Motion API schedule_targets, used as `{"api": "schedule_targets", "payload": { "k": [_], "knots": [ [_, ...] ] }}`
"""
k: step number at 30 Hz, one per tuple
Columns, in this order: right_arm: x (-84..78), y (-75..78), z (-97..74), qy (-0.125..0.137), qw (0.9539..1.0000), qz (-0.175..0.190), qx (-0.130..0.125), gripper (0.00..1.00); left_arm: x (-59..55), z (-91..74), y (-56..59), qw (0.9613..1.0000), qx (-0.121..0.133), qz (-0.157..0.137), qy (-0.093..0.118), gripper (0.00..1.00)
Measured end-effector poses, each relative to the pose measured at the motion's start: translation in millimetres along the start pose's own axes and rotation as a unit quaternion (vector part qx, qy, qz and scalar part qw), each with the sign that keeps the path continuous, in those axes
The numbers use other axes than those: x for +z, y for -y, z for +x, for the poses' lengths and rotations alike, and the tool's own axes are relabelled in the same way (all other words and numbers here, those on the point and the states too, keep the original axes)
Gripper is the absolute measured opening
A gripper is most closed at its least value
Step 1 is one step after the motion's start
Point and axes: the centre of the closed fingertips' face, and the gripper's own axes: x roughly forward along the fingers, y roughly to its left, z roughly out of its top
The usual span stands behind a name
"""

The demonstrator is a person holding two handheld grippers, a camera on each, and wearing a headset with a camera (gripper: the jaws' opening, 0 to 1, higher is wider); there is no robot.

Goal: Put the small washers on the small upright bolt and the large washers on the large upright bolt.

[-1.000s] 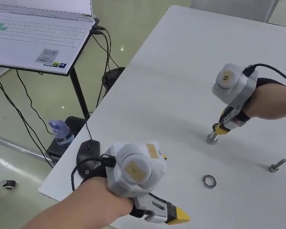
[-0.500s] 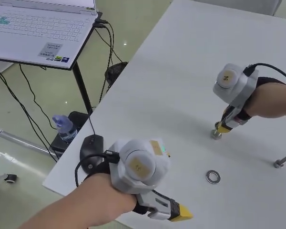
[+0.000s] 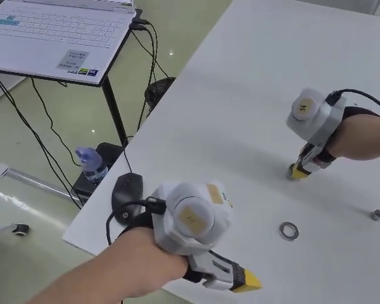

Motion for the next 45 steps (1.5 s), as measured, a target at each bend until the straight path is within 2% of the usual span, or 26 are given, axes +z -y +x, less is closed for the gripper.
{"api": "schedule_targets", "payload": {
  "k": [8,20,27,32,35,45],
  "knots": [
    [0.9,-1.8,5.6,-0.002,1.0,-0.002,-0.004,0.22,-1.3,-0.2,-0.8,1.0,0.0,-0.002,0.001,0.78],
    [4.6,0.5,5.5,0.006,0.9999,-0.006,-0.008,0.23,-1.5,-0.9,2.0,1.0,-0.005,0.001,0.0,0.78],
    [0.5,-1.0,3.6,0.004,0.9999,-0.01,-0.009,0.24,0.6,-3.9,1.0,1.0,-0.004,0.003,0.002,0.77],
    [3.4,0.5,-2.9,0.021,0.9998,-0.001,-0.008,0.32,0.4,-5.1,1.5,1.0,-0.003,0.004,0.001,0.77],
    [2.2,-0.2,-9.0,0.018,0.9997,-0.012,-0.012,0.32,-0.1,-5.8,3.0,1.0,-0.002,0.006,0.001,0.77],
    [9.3,-9.8,-31.7,0.041,0.9988,-0.024,-0.012,0.33,1.0,-9.5,8.4,1.0,0.0,0.009,-0.002,0.77]
  ]
}}
